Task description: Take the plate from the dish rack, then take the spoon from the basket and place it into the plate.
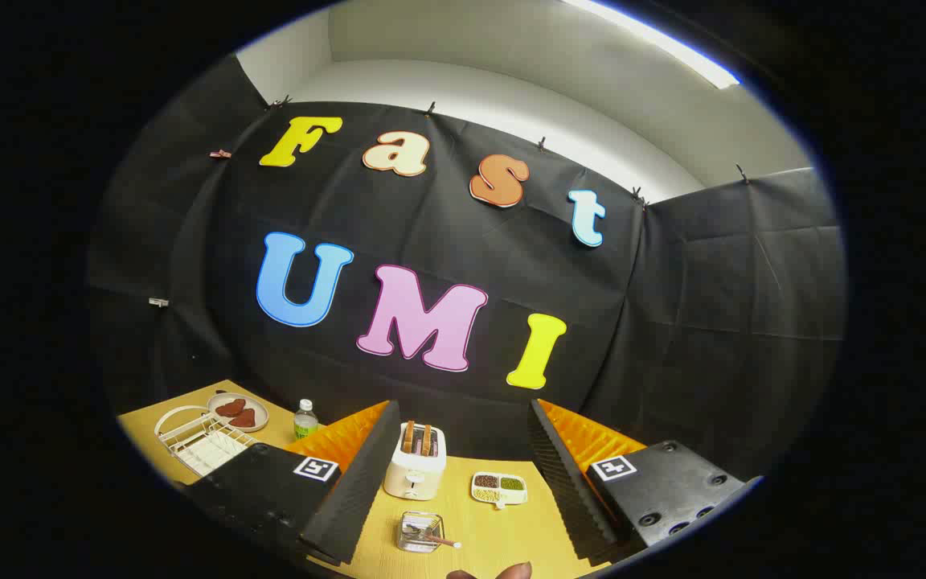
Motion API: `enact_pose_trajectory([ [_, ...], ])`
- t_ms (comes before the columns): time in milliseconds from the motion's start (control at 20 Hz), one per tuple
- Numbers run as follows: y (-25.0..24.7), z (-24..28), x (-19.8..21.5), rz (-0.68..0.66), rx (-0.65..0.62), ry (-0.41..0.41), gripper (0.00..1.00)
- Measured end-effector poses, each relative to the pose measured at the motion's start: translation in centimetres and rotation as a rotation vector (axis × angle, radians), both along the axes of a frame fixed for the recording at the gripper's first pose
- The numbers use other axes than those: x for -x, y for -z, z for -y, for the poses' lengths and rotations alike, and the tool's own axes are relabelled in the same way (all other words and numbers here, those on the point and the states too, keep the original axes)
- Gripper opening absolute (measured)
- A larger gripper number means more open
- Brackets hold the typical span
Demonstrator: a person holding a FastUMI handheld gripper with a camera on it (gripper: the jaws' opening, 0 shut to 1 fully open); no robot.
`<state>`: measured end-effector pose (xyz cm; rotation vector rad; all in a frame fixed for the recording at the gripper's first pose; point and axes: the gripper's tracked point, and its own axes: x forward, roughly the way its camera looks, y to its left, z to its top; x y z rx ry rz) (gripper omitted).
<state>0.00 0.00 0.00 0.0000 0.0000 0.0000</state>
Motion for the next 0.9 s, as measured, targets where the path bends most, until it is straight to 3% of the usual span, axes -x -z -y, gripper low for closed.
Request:
enact_pose_trajectory([
  [900, 1.7, -2.4, -1.8, -0.057, -0.004, -0.047, 0.98],
])
